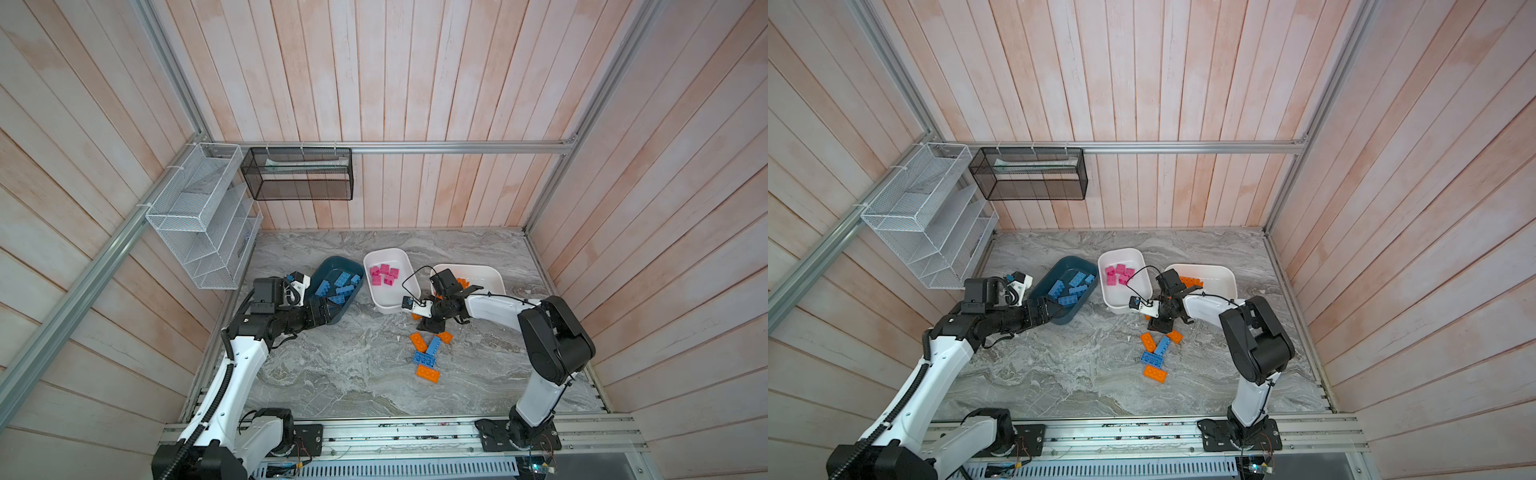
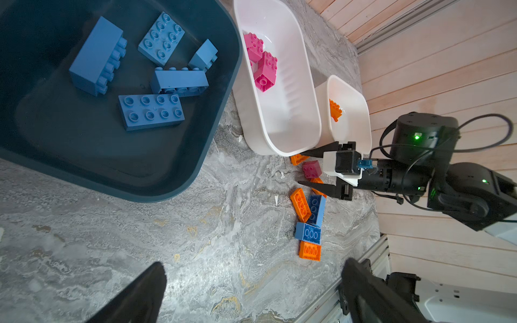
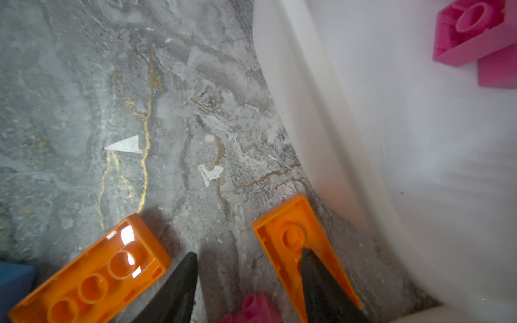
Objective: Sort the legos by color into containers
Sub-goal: 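Lower the right gripper onto another orange brick and close it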
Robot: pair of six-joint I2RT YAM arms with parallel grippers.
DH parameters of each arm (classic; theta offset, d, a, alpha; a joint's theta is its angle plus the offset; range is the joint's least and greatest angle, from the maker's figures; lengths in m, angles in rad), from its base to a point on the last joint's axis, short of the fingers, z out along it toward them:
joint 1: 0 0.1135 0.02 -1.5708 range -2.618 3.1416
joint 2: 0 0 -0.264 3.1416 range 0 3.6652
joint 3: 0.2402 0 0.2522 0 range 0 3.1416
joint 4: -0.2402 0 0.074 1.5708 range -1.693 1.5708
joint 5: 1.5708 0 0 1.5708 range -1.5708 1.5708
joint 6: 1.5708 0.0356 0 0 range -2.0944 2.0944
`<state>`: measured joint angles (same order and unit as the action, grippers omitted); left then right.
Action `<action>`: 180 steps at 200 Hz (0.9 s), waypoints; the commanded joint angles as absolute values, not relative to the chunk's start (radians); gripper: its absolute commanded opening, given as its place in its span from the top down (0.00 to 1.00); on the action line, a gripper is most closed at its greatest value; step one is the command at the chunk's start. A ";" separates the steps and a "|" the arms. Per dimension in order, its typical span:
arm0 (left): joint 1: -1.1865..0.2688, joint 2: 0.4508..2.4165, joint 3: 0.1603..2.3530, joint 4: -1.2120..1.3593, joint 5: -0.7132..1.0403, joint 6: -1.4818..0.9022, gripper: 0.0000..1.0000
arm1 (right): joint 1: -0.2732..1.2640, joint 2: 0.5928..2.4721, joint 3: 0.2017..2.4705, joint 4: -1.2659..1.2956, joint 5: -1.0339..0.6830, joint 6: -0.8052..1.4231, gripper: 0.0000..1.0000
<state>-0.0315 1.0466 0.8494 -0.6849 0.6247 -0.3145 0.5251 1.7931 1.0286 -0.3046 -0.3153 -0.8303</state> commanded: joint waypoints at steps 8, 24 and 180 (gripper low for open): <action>-0.030 1.043 0.859 -0.694 0.646 -0.292 0.00 | 0.547 1.781 1.003 -0.381 -0.340 -0.804 0.43; -0.029 1.039 0.861 -0.700 0.644 -0.290 0.00 | 0.558 1.753 0.993 -0.392 -0.349 -0.792 0.43; -0.029 1.037 0.856 -0.693 0.647 -0.288 0.00 | 0.599 1.643 0.965 -0.401 -0.207 -0.866 0.38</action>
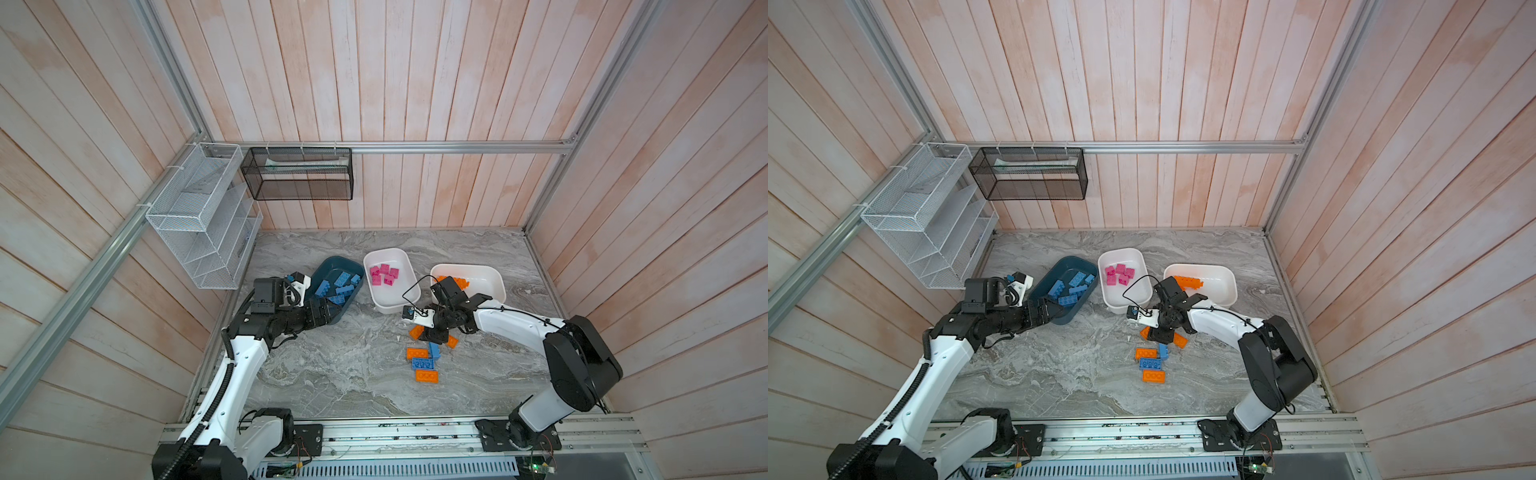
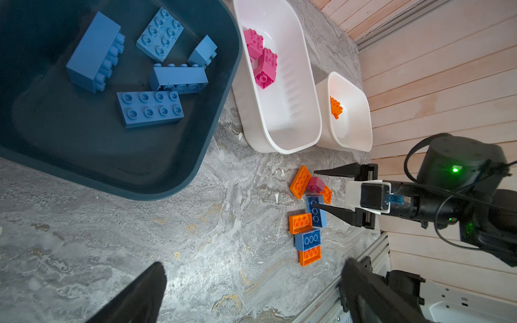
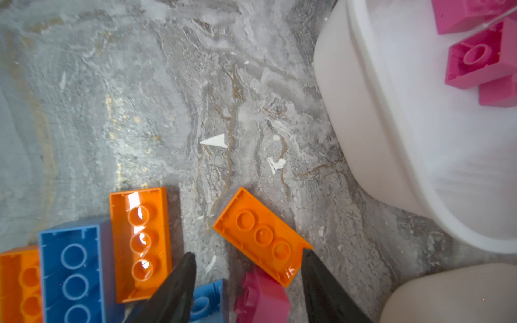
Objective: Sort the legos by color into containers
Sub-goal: 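Lower the right gripper onto another orange brick and close it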
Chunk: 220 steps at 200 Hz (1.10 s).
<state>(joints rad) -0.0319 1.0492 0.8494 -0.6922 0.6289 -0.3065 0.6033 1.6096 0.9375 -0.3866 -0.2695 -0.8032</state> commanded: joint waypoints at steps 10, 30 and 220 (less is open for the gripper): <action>-0.029 1.037 0.856 -0.699 0.646 -0.285 0.00 | 0.598 1.654 0.978 -0.387 -0.207 -0.876 0.38; -0.030 1.036 0.858 -0.705 0.641 -0.279 0.00 | 0.597 1.694 1.005 -0.391 -0.202 -0.903 0.37; -0.029 1.026 0.866 -0.721 0.643 -0.269 0.00 | 0.598 1.837 1.082 -0.489 -0.312 -0.887 0.63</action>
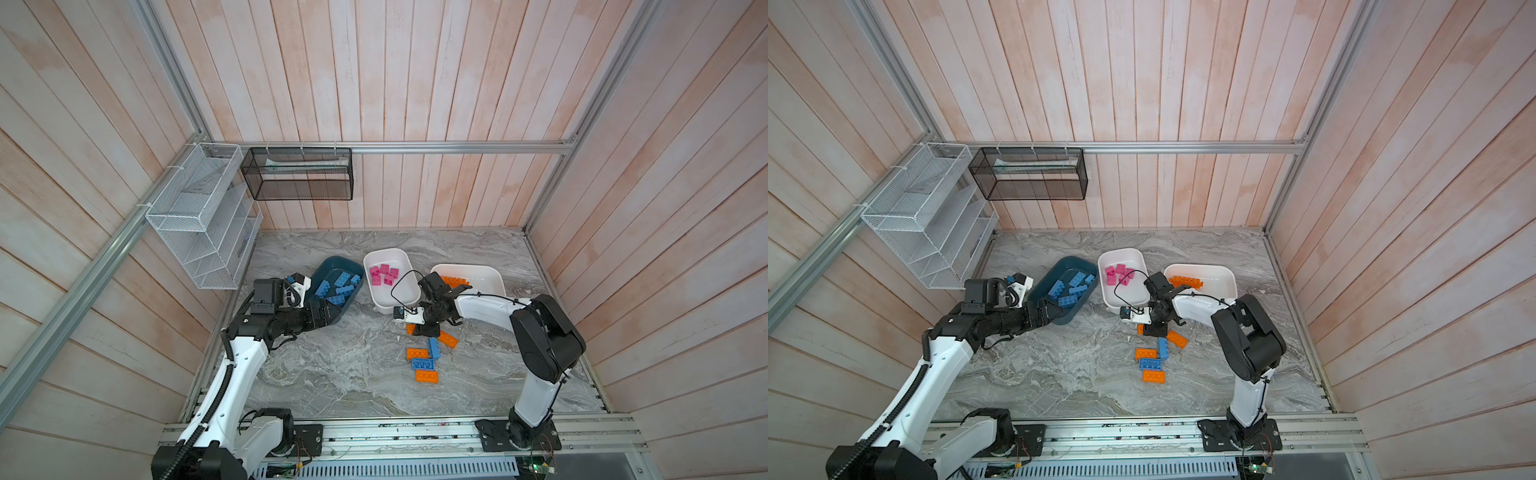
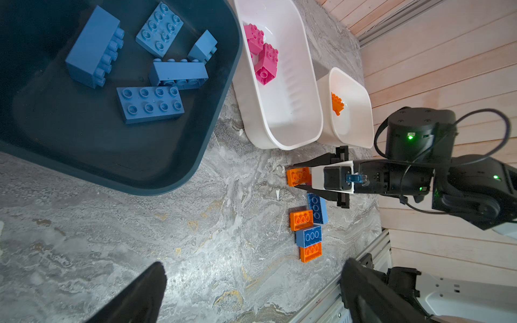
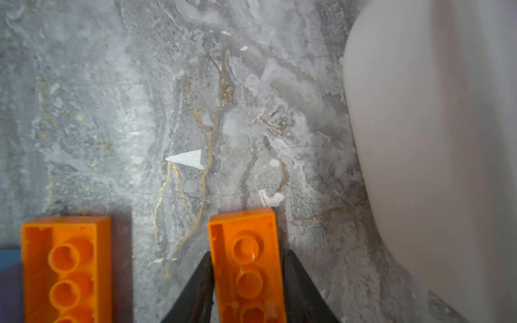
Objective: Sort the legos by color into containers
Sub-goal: 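Lower the right gripper onto another orange brick and close it, then carry the orange brick into the farther white tub and release it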
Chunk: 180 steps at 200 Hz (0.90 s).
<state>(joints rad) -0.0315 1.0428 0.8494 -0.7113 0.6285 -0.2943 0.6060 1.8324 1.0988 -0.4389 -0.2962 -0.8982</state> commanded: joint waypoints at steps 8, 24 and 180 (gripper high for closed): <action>-0.029 1.026 0.865 -0.722 0.644 -0.270 0.00 | 0.594 1.832 1.073 -0.487 -0.306 -0.885 0.65; -0.029 1.025 0.865 -0.715 0.650 -0.276 0.00 | 0.591 1.820 1.062 -0.473 -0.299 -0.882 0.71; -0.080 1.069 0.851 -0.371 0.838 -0.514 0.00 | 0.243 1.476 1.091 -0.509 -0.321 -0.758 0.79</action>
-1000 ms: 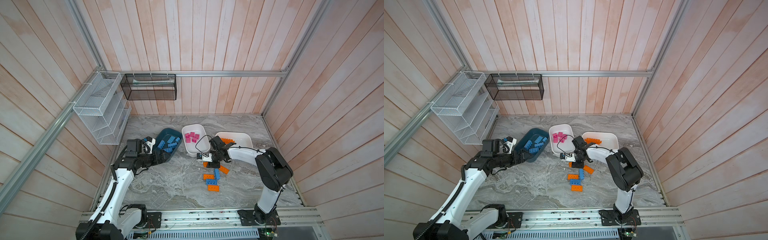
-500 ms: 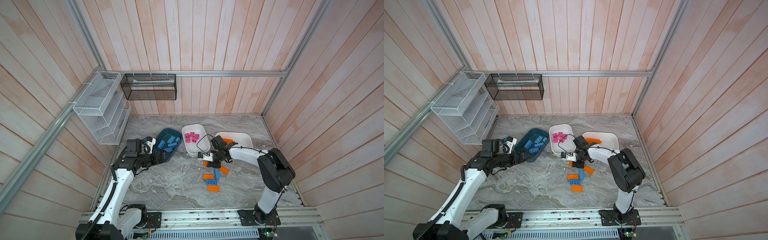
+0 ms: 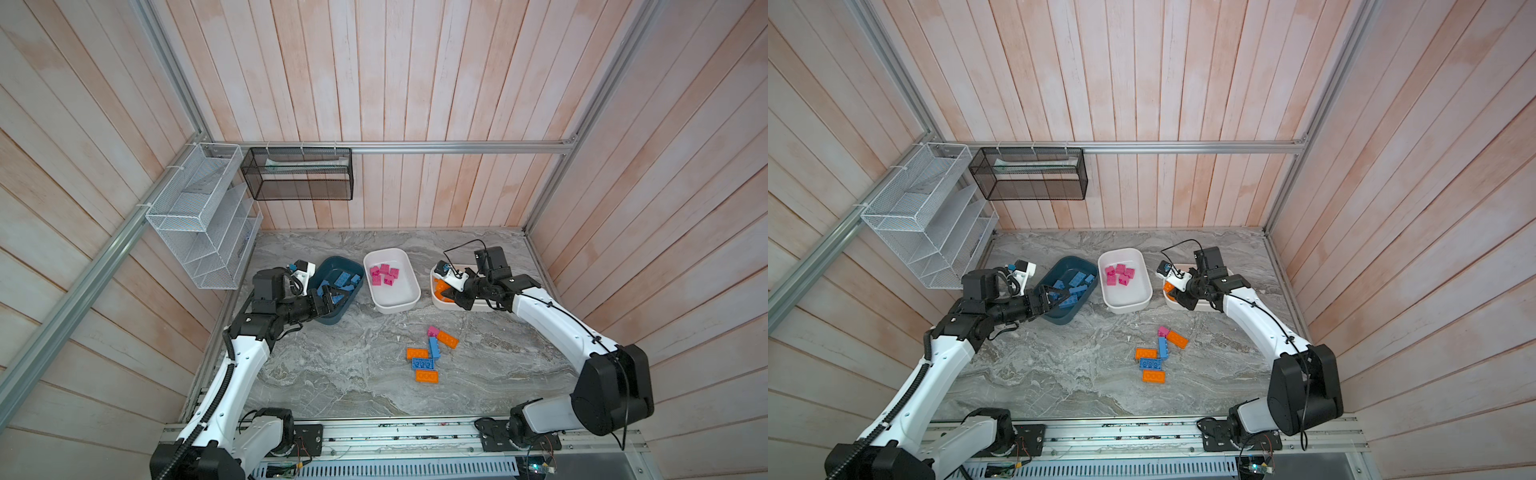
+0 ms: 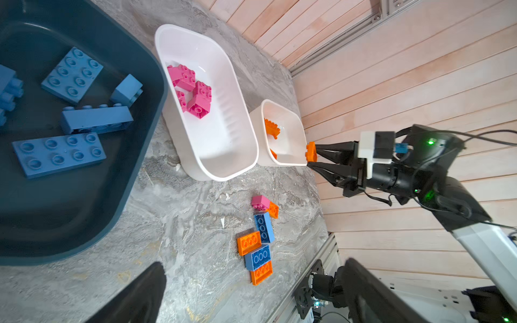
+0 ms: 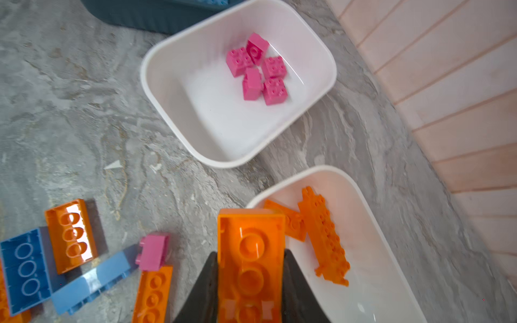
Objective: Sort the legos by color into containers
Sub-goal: 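Carry the orange brick into the farther white tub and release it, then move the right gripper down and close it on a pink brick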
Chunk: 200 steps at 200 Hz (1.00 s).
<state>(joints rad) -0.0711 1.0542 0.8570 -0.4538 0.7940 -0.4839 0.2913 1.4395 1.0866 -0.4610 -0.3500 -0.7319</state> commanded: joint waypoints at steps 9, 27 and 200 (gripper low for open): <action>-0.080 1.072 0.851 -0.368 0.845 -0.513 0.00 | 0.232 1.502 1.095 -0.509 -0.294 -0.779 0.79; -0.081 1.073 0.853 -0.365 0.853 -0.512 0.00 | 0.210 1.568 1.121 -0.495 -0.280 -0.783 0.79; -0.045 1.074 0.833 -0.385 0.870 -0.481 0.00 | 0.383 1.485 1.085 -0.510 -0.395 -0.476 0.39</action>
<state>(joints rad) -0.0536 1.0718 0.8551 -0.3882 0.8406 -0.5045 0.3023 1.5505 1.1591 -0.5011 -0.3309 -0.6880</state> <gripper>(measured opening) 0.998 0.606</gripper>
